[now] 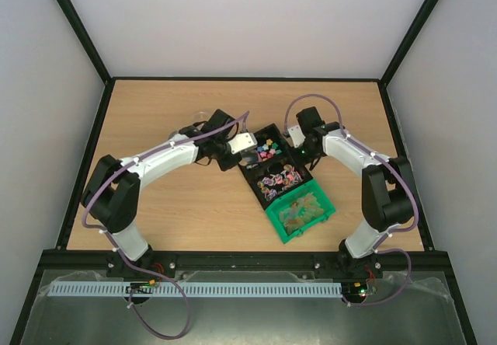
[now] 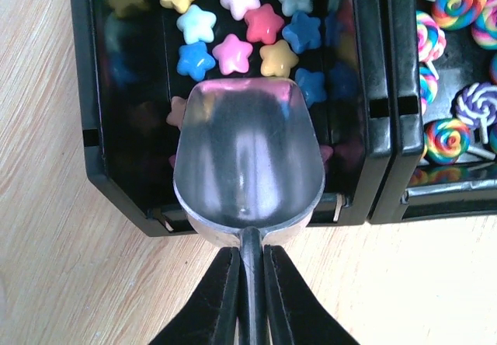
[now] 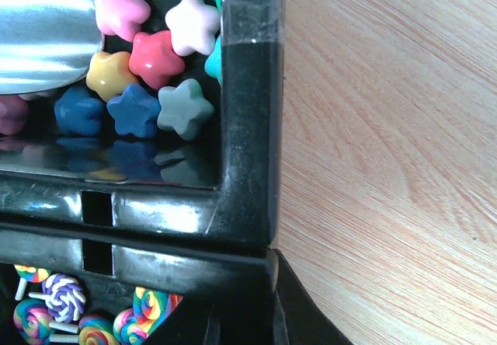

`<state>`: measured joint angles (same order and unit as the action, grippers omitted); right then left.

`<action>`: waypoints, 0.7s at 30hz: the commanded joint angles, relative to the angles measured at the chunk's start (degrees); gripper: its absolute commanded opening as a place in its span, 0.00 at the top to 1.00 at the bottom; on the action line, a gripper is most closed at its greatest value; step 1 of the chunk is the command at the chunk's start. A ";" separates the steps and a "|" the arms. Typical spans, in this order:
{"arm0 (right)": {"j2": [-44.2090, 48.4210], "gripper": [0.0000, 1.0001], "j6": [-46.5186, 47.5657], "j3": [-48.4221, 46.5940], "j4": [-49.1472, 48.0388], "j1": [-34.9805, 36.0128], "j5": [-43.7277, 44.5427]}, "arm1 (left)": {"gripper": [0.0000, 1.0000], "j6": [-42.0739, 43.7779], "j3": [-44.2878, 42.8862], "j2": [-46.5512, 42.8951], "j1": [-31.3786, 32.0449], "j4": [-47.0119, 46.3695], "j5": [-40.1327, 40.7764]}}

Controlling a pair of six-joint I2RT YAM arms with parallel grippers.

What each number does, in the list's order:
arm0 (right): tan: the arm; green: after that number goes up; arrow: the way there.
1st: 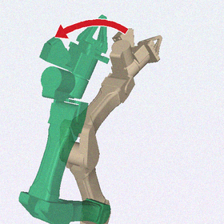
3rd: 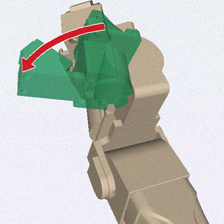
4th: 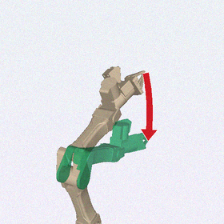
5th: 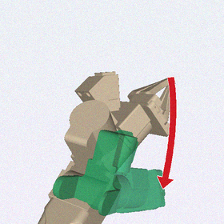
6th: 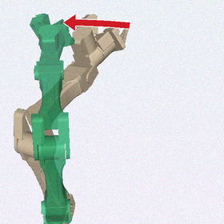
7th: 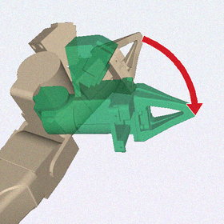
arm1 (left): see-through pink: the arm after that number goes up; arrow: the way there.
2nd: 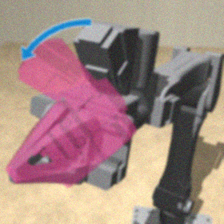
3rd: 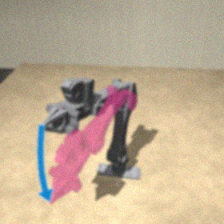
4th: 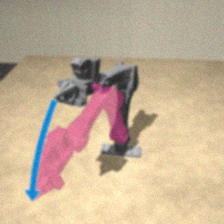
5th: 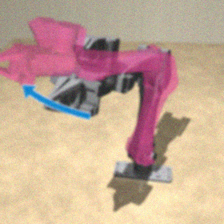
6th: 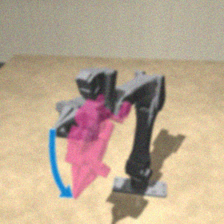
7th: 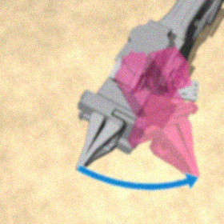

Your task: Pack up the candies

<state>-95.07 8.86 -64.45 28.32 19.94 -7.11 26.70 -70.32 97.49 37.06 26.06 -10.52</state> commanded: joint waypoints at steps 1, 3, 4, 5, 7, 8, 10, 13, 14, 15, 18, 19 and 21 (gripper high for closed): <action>3.00 0.99 3.34 -1.46 -3.12 1.37 -1.82 | 0.98 3.53 2.05 -1.77 -0.17 4.73 2.08; 2.72 0.99 3.40 -1.61 -2.92 1.29 -1.15 | 0.98 4.19 2.21 -3.09 -0.23 6.34 3.87; 2.77 0.99 3.32 -1.69 -2.93 1.24 -1.30 | 0.98 4.57 2.07 -3.51 -0.31 7.33 4.27; 2.82 0.99 3.16 -1.68 -3.00 1.24 -1.46 | 0.98 4.90 1.89 -3.73 -0.40 8.36 4.42; 2.95 0.99 3.07 -1.97 -2.95 1.24 -2.18 | 0.98 5.19 1.81 -3.87 -0.41 9.90 4.16; 2.95 0.99 3.03 -2.07 -2.78 1.24 -2.84 | 0.98 5.16 1.92 -3.91 -0.41 10.08 3.99; 3.47 0.99 3.02 -2.15 -2.85 1.24 -4.67 | 0.98 4.47 1.70 -2.91 -0.41 9.74 3.37; 4.49 0.99 3.34 -2.23 -3.00 1.24 -8.36 | 0.98 2.48 -0.40 0.52 -0.17 9.17 2.37; 4.70 0.99 3.62 -2.38 -2.84 1.24 -9.67 | 0.98 1.94 -1.35 1.86 -0.03 8.91 1.88; 4.83 0.99 3.81 -2.64 -2.57 1.24 -11.43 | 0.98 1.35 -2.38 3.31 0.21 8.41 1.59; 4.72 0.99 4.16 -3.62 -1.64 1.24 -14.77 | 0.98 -0.49 -3.35 6.30 0.51 5.41 -0.55; 4.72 0.99 4.16 -3.78 -1.48 1.24 -15.57 | 0.98 -1.00 -3.36 6.91 0.60 4.29 -1.54; 4.20 0.99 4.24 -4.22 -1.14 1.26 -16.15 | 0.98 -2.26 -3.09 7.87 0.72 2.04 -3.08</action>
<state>-94.76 12.71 -64.45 28.62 20.58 -10.79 27.62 -74.00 101.45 37.12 28.69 -10.90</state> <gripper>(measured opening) 0.082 0.075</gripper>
